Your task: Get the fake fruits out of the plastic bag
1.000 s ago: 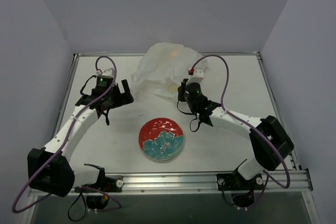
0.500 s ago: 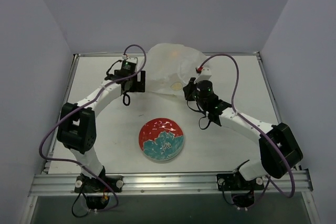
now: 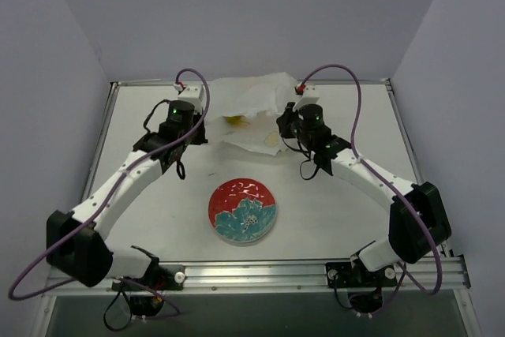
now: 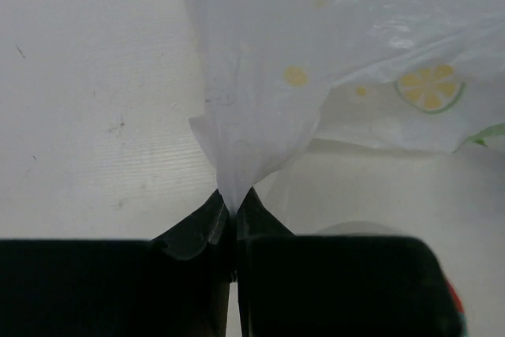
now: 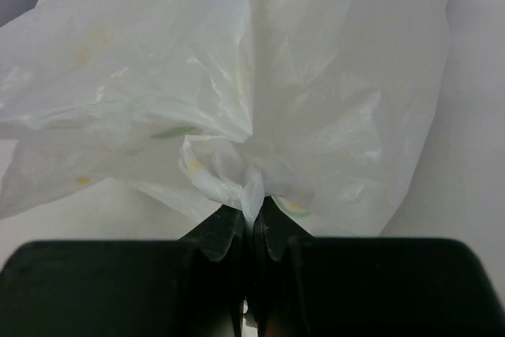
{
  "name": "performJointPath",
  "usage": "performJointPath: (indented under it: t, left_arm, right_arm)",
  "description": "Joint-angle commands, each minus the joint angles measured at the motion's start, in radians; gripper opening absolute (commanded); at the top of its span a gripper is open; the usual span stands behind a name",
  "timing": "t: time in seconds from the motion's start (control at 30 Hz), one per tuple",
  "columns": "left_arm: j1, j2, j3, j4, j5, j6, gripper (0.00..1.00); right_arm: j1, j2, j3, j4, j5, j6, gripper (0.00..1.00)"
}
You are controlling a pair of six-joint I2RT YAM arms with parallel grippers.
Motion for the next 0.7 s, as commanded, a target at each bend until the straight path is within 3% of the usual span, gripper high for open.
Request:
performJointPath:
  t: [0.0, 0.07, 0.17, 0.4, 0.67]
  left_arm:
    - [-0.027, -0.177, -0.050, 0.063, 0.028, -0.099, 0.02]
    - [-0.033, -0.254, -0.101, 0.066, 0.041, -0.133, 0.02]
    - [-0.041, -0.323, -0.168, 0.071, 0.067, -0.173, 0.02]
    - [-0.050, -0.437, -0.383, 0.158, 0.079, -0.254, 0.02]
    - [-0.067, -0.466, -0.474, 0.249, 0.122, -0.332, 0.02]
  right_arm:
    - [0.001, 0.088, 0.191, -0.067, -0.073, -0.034, 0.00]
    - [0.004, 0.125, 0.319, -0.124, -0.108, -0.057, 0.00]
    - [0.001, 0.107, 0.368, -0.149, -0.090, -0.060, 0.00]
    - [-0.037, 0.110, 0.288, -0.161, -0.044, -0.109, 0.00]
    - [-0.091, 0.154, 0.270, -0.190, 0.015, -0.129, 0.02]
